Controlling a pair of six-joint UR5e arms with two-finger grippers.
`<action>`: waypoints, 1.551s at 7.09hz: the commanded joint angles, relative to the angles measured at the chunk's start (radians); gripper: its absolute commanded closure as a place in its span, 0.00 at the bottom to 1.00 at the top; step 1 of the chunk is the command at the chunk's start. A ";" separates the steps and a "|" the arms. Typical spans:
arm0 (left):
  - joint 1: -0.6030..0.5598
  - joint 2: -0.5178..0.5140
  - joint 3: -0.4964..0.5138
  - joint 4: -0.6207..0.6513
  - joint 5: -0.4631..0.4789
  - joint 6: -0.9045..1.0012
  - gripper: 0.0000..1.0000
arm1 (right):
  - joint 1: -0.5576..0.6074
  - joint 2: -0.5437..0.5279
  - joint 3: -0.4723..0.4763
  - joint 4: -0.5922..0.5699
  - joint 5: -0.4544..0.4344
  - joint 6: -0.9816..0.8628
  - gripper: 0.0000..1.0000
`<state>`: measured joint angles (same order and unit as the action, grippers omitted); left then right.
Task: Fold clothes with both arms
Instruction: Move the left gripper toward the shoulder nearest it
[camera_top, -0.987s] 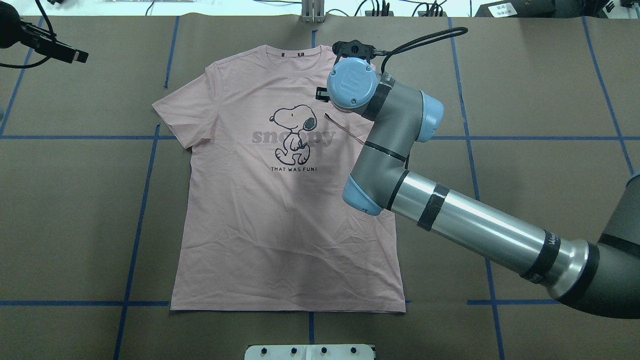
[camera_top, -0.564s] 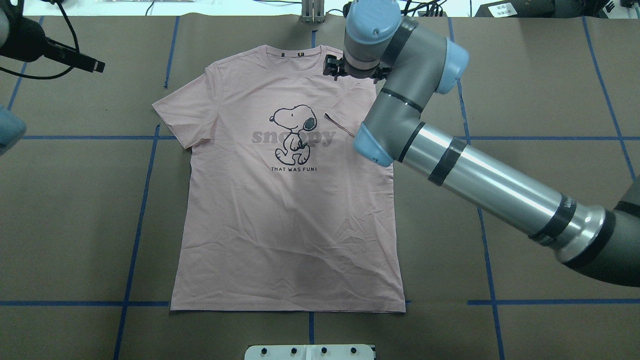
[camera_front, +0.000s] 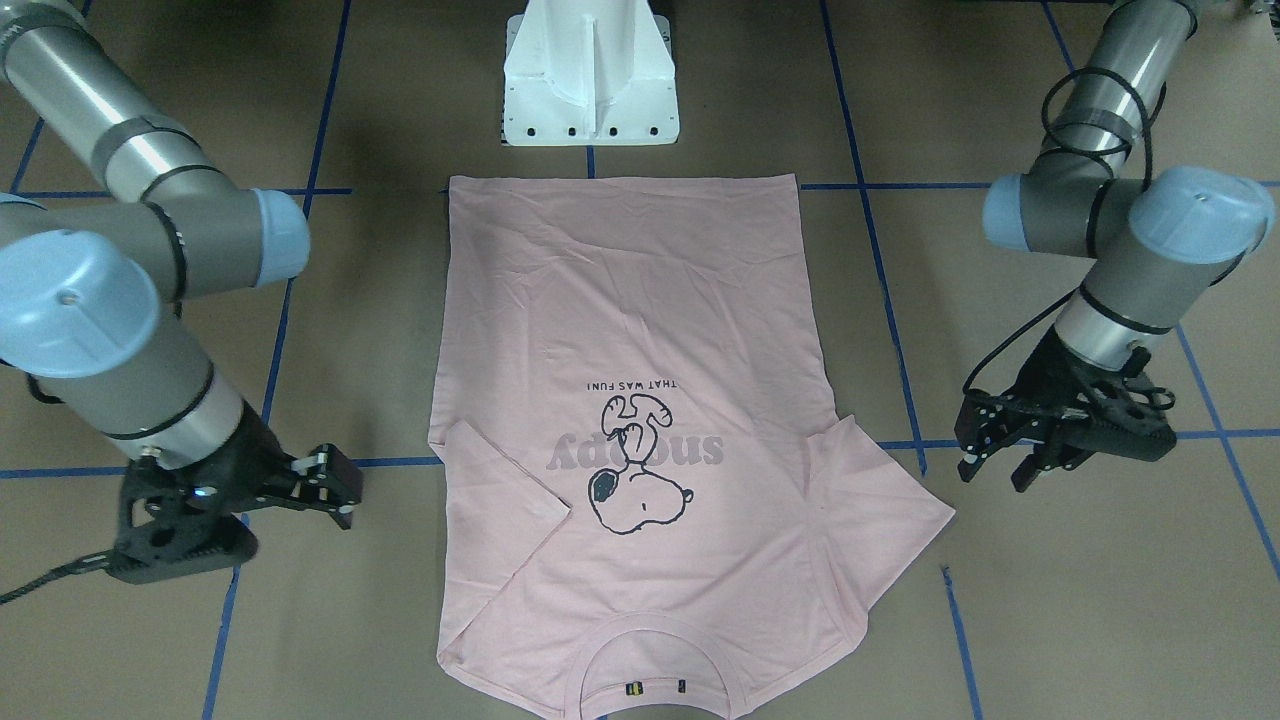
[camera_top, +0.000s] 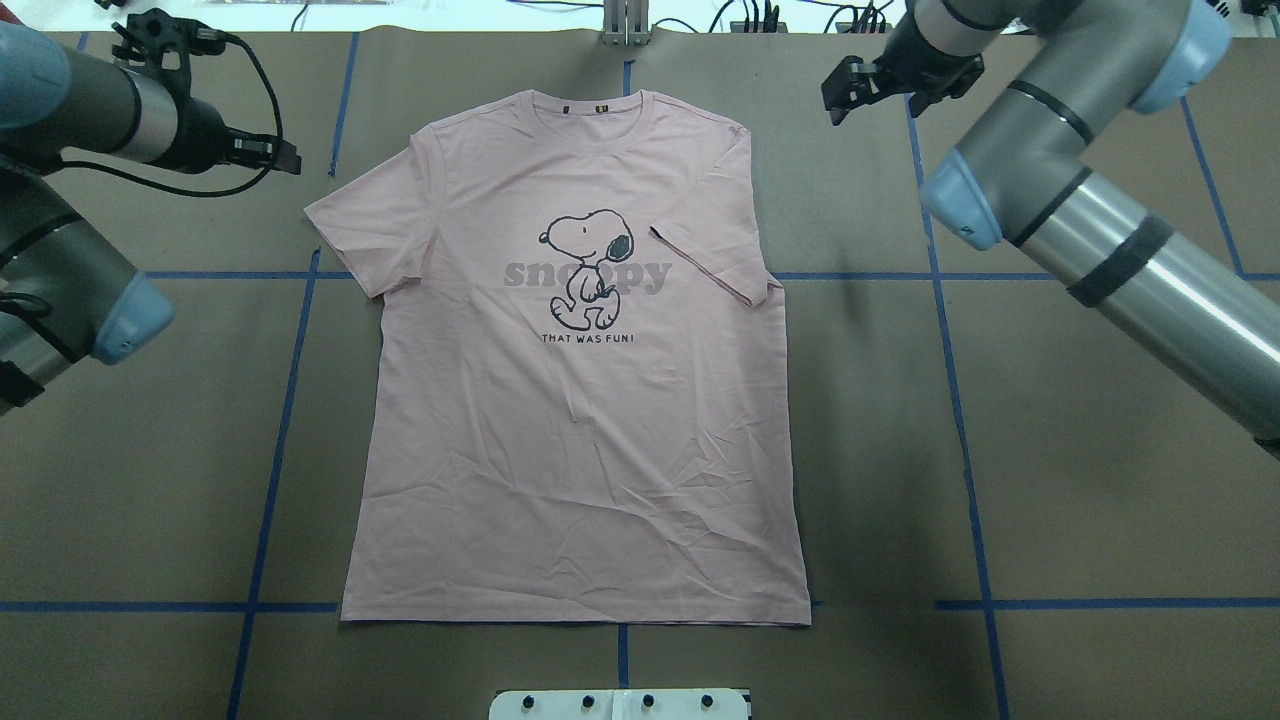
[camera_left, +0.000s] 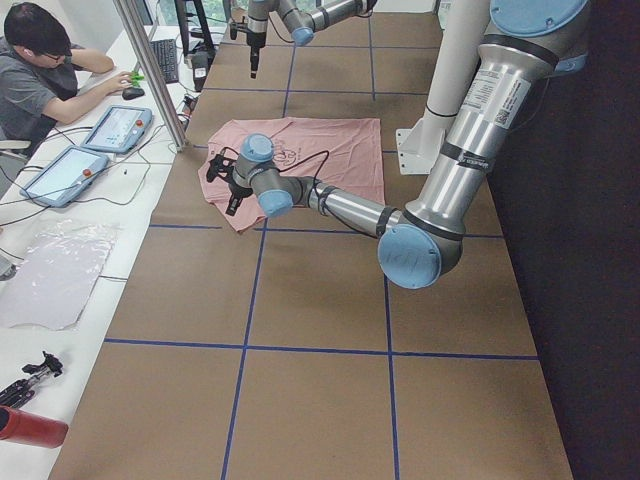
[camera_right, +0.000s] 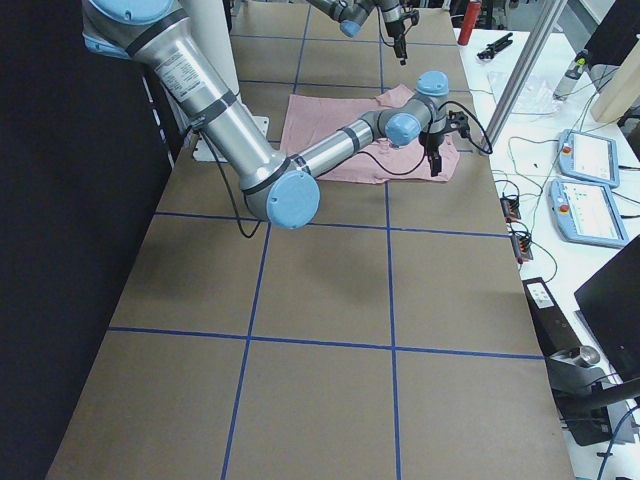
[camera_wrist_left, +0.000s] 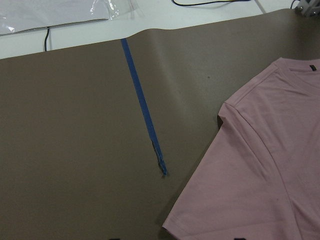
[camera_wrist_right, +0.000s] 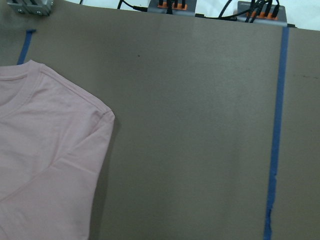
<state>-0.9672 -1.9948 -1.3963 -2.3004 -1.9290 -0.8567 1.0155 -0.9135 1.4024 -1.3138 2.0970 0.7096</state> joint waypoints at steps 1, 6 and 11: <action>0.073 -0.048 0.141 -0.095 0.126 -0.074 0.42 | 0.020 -0.054 0.055 0.001 0.018 -0.024 0.00; 0.088 -0.067 0.229 -0.149 0.128 -0.064 0.42 | 0.021 -0.059 0.055 0.001 0.015 -0.024 0.00; 0.101 -0.058 0.229 -0.152 0.128 -0.065 0.60 | 0.021 -0.064 0.055 0.001 0.014 -0.027 0.00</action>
<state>-0.8681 -2.0544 -1.1672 -2.4512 -1.8009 -0.9207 1.0370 -0.9763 1.4572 -1.3131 2.1109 0.6839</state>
